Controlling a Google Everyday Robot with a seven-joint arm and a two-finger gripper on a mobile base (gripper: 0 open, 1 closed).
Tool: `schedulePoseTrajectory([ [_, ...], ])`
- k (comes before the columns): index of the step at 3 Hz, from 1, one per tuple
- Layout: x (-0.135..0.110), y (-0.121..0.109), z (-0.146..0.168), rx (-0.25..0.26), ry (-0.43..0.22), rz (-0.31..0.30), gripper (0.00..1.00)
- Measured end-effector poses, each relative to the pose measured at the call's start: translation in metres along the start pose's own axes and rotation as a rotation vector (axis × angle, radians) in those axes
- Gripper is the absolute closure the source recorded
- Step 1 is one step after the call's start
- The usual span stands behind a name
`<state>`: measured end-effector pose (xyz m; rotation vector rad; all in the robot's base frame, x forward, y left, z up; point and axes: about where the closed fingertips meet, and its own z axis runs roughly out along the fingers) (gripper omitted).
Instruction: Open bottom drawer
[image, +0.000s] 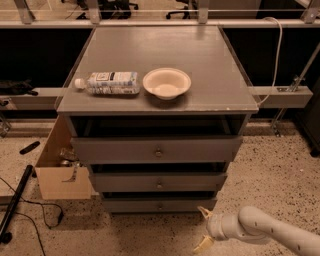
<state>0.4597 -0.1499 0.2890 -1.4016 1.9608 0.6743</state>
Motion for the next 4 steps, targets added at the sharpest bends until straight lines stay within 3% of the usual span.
schedulePoseTrajectory([
  [1,-0.003,-0.007,0.014,-0.002,0.005,-0.02,0.0],
  [3,-0.008,-0.061,0.037,0.037,0.005,-0.043,0.0],
  [4,0.003,-0.085,0.041,0.064,0.003,-0.026,0.0],
])
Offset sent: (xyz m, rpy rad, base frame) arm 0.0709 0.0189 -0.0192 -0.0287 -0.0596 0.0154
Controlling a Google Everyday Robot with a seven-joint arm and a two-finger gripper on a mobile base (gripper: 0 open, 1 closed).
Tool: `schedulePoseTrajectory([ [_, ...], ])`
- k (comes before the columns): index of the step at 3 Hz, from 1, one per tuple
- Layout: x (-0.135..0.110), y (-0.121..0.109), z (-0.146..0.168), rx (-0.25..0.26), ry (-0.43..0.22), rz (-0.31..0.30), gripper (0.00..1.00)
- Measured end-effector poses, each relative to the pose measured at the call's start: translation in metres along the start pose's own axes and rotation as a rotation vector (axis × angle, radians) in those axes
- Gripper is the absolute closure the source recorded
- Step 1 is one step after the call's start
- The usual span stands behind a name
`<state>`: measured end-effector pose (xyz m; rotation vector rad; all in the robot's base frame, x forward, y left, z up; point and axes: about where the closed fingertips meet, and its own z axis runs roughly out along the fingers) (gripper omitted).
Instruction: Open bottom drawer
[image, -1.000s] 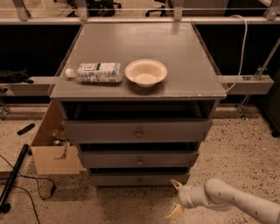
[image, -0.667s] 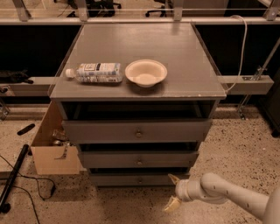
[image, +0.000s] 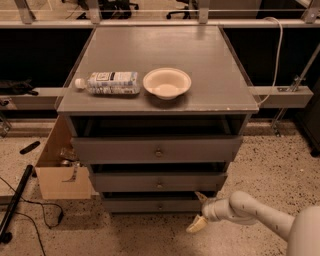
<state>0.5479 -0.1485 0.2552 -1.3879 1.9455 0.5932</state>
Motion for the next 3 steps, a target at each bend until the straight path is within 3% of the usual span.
schedulePoseTrajectory([
  [1,0.022,-0.021,0.023,0.023,0.003,0.031,0.0],
  [3,0.028,-0.021,0.041,0.019,0.028,0.023,0.0],
])
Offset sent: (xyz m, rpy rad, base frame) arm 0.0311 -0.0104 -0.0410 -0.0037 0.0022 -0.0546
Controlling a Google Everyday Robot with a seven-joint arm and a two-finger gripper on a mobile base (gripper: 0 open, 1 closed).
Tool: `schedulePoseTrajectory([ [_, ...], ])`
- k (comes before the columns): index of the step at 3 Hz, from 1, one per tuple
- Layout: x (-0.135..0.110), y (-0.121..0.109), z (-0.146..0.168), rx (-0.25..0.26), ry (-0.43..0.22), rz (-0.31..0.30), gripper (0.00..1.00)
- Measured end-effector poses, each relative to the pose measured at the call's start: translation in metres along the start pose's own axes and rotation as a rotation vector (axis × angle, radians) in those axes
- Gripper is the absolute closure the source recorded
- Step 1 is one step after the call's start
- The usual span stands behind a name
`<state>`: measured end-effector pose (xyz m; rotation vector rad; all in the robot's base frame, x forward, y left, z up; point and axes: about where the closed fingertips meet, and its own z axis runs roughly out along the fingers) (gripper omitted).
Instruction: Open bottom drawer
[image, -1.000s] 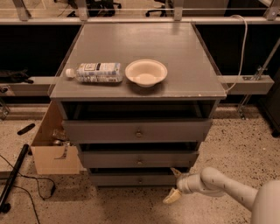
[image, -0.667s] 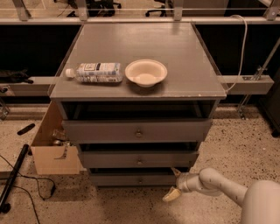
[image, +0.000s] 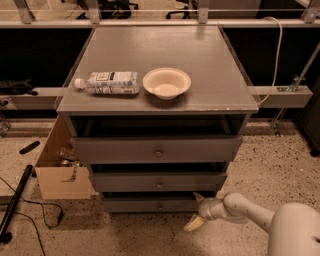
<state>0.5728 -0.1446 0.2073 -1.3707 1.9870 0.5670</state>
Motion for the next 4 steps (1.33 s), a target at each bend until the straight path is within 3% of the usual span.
schedulePoseTrajectory([
  [2,0.003,-0.009,0.025,0.003,0.023,-0.012,0.0],
  [4,-0.003,-0.033,0.038,0.062,0.016,-0.024,0.0],
])
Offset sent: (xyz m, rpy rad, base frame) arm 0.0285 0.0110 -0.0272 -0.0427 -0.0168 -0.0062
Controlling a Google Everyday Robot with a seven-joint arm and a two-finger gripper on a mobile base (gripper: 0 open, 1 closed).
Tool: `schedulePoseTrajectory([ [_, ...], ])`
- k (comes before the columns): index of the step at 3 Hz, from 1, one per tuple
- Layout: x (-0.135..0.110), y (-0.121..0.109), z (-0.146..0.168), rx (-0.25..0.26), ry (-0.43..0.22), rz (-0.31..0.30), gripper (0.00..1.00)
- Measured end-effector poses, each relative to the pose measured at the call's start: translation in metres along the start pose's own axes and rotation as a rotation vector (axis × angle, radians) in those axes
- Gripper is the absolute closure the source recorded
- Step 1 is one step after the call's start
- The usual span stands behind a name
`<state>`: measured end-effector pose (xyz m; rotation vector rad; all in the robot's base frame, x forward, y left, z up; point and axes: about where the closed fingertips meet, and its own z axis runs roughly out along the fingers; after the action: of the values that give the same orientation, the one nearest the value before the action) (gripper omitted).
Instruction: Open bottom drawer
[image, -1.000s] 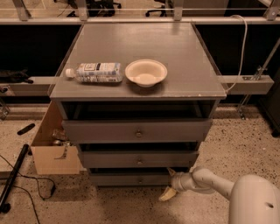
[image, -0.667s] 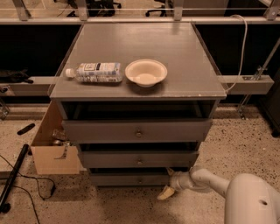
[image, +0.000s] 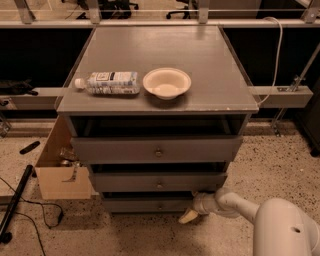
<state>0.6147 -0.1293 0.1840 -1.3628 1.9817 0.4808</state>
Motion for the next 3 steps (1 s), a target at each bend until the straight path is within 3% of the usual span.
schedulePoseTrajectory([
  [2,0.0161,-0.0158,0.0124,0.047,0.007,0.025,0.0],
  [3,0.0161,-0.0159,0.0126,0.048,0.007,0.025,0.18],
])
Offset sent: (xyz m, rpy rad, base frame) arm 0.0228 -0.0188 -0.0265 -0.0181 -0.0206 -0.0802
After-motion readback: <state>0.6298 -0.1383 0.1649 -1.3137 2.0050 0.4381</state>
